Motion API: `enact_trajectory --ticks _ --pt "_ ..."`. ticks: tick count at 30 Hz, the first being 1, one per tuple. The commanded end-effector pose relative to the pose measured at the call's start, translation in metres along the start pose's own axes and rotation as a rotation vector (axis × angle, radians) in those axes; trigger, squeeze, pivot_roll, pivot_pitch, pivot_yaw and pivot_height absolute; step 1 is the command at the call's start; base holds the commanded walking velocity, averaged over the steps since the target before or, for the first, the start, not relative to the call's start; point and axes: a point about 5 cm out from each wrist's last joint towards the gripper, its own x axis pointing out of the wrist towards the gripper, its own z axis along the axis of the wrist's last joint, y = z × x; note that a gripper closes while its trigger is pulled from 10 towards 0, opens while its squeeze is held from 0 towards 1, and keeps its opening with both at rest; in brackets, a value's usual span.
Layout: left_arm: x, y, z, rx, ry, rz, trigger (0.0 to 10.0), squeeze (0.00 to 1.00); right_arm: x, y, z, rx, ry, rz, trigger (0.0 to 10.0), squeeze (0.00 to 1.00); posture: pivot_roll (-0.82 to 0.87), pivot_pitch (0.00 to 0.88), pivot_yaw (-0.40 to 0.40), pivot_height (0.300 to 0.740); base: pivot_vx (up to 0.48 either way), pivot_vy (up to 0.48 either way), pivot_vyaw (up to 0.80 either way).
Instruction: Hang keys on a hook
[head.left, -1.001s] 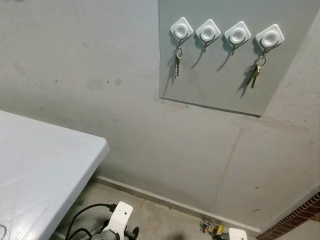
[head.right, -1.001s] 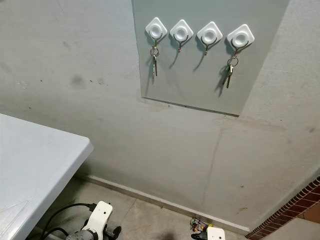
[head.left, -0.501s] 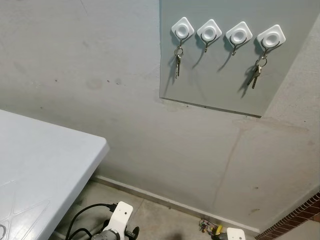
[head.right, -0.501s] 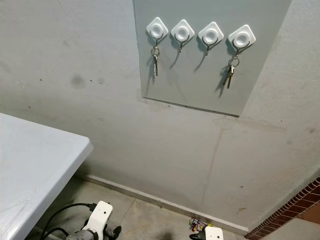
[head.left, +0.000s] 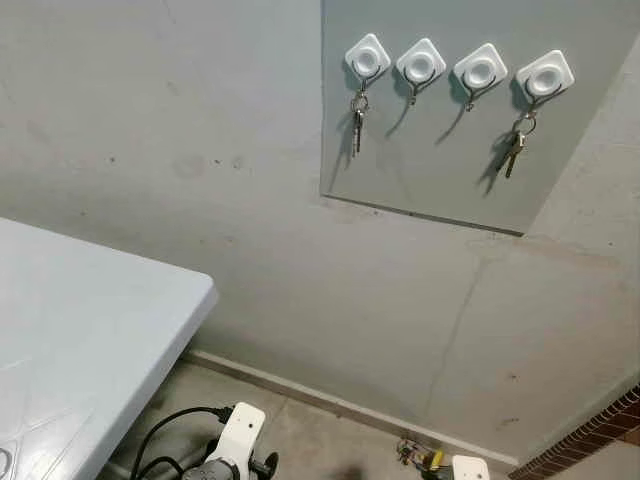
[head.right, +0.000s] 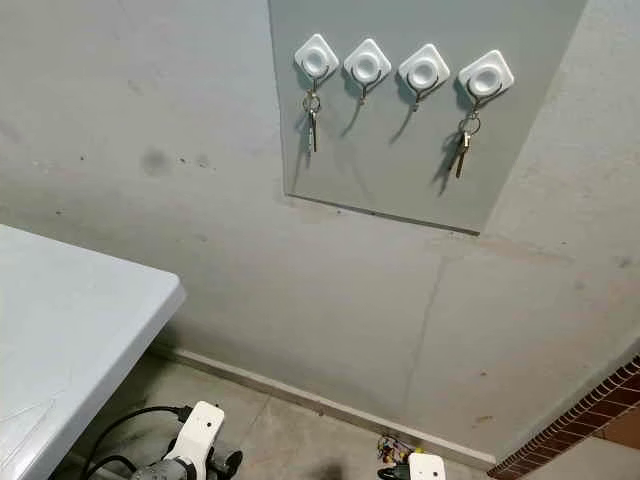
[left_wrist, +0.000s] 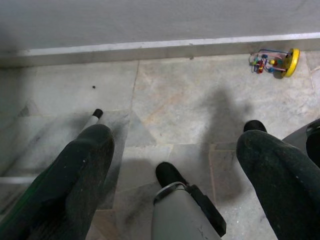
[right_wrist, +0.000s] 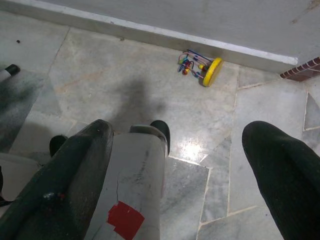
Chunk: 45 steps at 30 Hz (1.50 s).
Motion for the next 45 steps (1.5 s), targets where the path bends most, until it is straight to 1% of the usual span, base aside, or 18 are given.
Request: enact_trajectory --ticks 1,45 --pt "-0.0003 0.0032 0.0003 0.001 0.002 0.010 10.0 0.00 -0.0017 0.0118 -0.0116 0.004 0.050 0.035 10.0 0.00 -0.10 0.000 0.035 0.711 0.000 0.000 0.00" --pt "-0.0006 0.0038 -0.0007 -0.009 0.006 0.012 10.0 0.00 -0.0023 0.0112 -0.0128 0.026 0.048 0.032 10.0 0.00 -0.09 0.000 0.034 0.711 0.000 0.000 0.00"
